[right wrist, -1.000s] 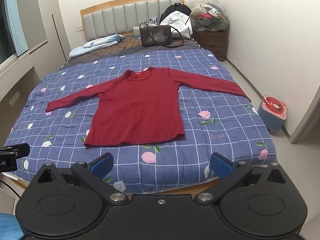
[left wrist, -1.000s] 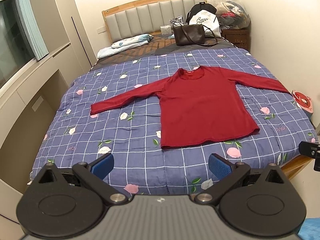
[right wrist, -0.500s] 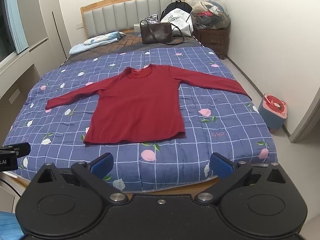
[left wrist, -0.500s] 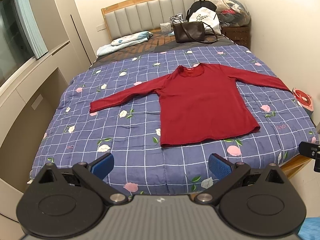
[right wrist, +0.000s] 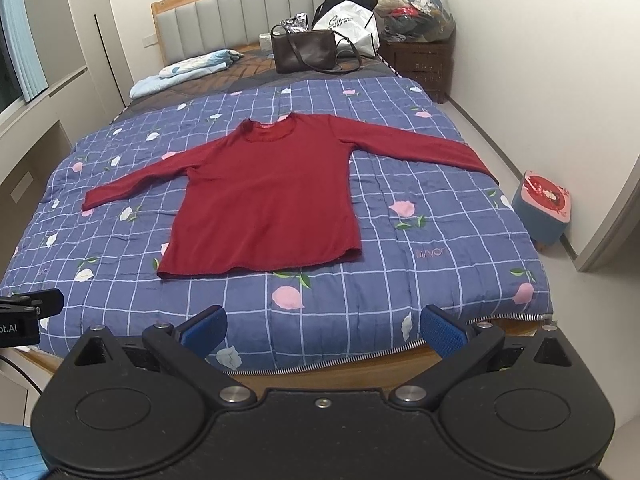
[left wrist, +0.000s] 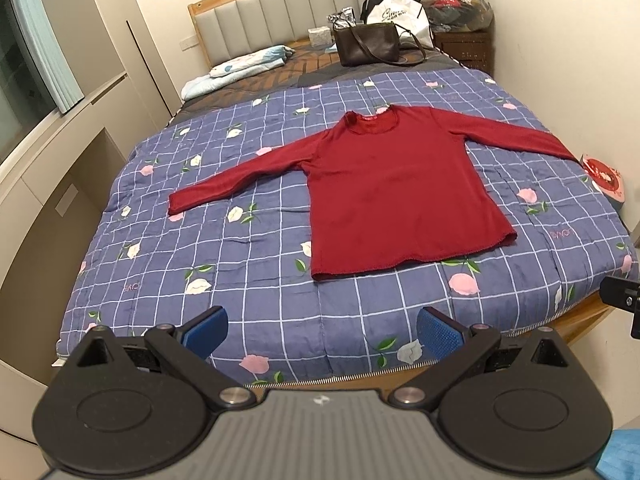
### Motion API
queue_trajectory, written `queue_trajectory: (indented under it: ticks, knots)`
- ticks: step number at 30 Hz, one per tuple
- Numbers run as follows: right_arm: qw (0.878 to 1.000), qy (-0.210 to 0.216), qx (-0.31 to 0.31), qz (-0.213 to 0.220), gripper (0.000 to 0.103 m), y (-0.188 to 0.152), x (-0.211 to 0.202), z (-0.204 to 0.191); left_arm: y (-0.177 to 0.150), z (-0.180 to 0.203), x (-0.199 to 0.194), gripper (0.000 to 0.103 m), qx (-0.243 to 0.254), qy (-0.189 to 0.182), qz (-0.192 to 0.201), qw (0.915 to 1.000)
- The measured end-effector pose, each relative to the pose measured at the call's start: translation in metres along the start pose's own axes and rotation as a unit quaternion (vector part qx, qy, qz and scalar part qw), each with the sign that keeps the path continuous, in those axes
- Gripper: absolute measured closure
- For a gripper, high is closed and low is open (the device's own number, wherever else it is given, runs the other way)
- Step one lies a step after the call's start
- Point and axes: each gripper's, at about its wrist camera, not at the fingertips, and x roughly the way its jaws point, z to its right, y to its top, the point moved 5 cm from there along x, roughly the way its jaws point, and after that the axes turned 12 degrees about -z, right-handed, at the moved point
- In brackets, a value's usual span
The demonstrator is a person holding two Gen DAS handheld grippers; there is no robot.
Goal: Fold small clothes
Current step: 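Move both tools over the spread red shirt on the bed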
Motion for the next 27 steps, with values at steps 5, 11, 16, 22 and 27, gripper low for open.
queue_trajectory:
  ticks: [5, 11, 16, 22, 27]
  knots:
    - [1.000, -0.002, -0.002, -0.014, 0.000, 0.004, 0.009, 0.002, 0.005, 0.004, 0.009, 0.000, 0.005, 0.000, -0.012, 0.9999]
    - [1.000, -0.005, -0.003, -0.029, 0.000, 0.012, 0.020, 0.009, 0.015, 0.013, 0.019, 0.000, 0.010, -0.001, -0.027, 0.9996]
    - [0.999, -0.011, -0.005, -0.043, 0.000, 0.023, 0.030, 0.015, 0.025, 0.022, 0.028, 0.000, 0.015, 0.000, -0.037, 0.9992]
    - [0.998, -0.024, -0.013, -0.061, 0.000, 0.052, 0.043, 0.024, 0.049, 0.031, 0.040, 0.000, 0.013, 0.010, -0.053, 0.9985]
    - [0.997, -0.015, -0.011, -0.070, 0.000, 0.089, 0.051, 0.031, 0.080, 0.040, 0.051, 0.000, 0.008, 0.027, -0.065, 0.9974]
